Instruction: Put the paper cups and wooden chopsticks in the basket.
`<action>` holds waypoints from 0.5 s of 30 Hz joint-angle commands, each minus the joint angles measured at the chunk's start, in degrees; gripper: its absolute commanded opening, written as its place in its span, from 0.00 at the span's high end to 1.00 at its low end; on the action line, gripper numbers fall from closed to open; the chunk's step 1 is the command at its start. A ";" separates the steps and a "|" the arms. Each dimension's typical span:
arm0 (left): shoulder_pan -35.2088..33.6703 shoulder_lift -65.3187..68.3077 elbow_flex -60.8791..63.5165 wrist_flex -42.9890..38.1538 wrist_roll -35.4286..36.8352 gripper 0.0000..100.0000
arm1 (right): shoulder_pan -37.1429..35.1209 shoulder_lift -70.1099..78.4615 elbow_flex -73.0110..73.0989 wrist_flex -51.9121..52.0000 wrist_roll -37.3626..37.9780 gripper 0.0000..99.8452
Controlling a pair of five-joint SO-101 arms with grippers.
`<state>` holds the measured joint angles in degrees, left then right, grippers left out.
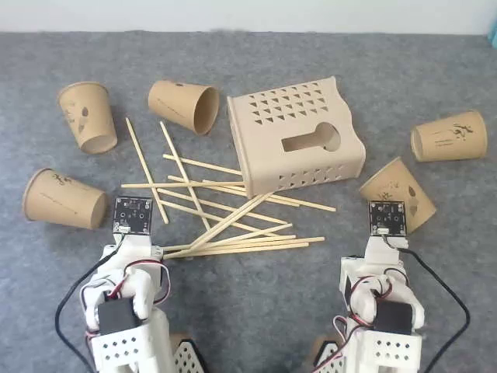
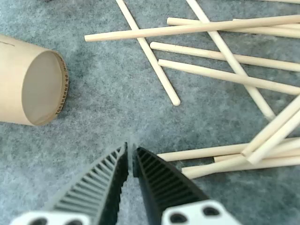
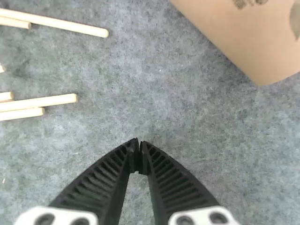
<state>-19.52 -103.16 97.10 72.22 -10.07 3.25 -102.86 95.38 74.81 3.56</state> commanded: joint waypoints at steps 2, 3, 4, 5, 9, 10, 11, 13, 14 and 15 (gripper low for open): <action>0.18 -1.05 -0.57 0.18 -0.35 0.99 | 0.40 -1.10 0.97 0.31 0.44 0.99; 0.18 -1.05 -0.57 0.18 -0.35 0.99 | 0.40 -1.10 0.97 0.31 0.44 0.99; 0.18 -1.05 -0.57 0.18 -0.35 0.99 | 0.40 -1.10 0.97 0.31 0.44 0.99; 0.18 -1.05 -0.57 0.18 -0.35 0.99 | 0.40 -1.10 0.97 0.31 0.44 0.99; 0.18 -1.05 -0.57 0.18 -0.35 0.99 | 0.40 -1.10 0.97 0.31 0.44 0.99; 0.18 -1.05 -0.57 0.18 -0.35 0.99 | 0.40 -1.10 0.97 0.31 0.44 0.99; 0.18 -1.05 -0.57 0.18 -0.35 0.99 | 0.40 -1.10 0.97 0.31 0.44 0.99; 0.44 -1.05 -0.57 0.18 -0.35 0.99 | 0.31 -1.10 0.97 0.31 0.26 0.99; 0.62 -1.05 -0.57 0.18 -0.26 0.99 | 0.31 -1.10 0.97 0.22 0.18 0.99; 1.05 -1.05 -0.57 0.18 -0.26 0.99 | 0.22 -1.10 0.97 -0.13 0.18 0.99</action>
<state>-19.52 -103.16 97.10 72.22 -10.07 3.25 -102.86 95.38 74.81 3.56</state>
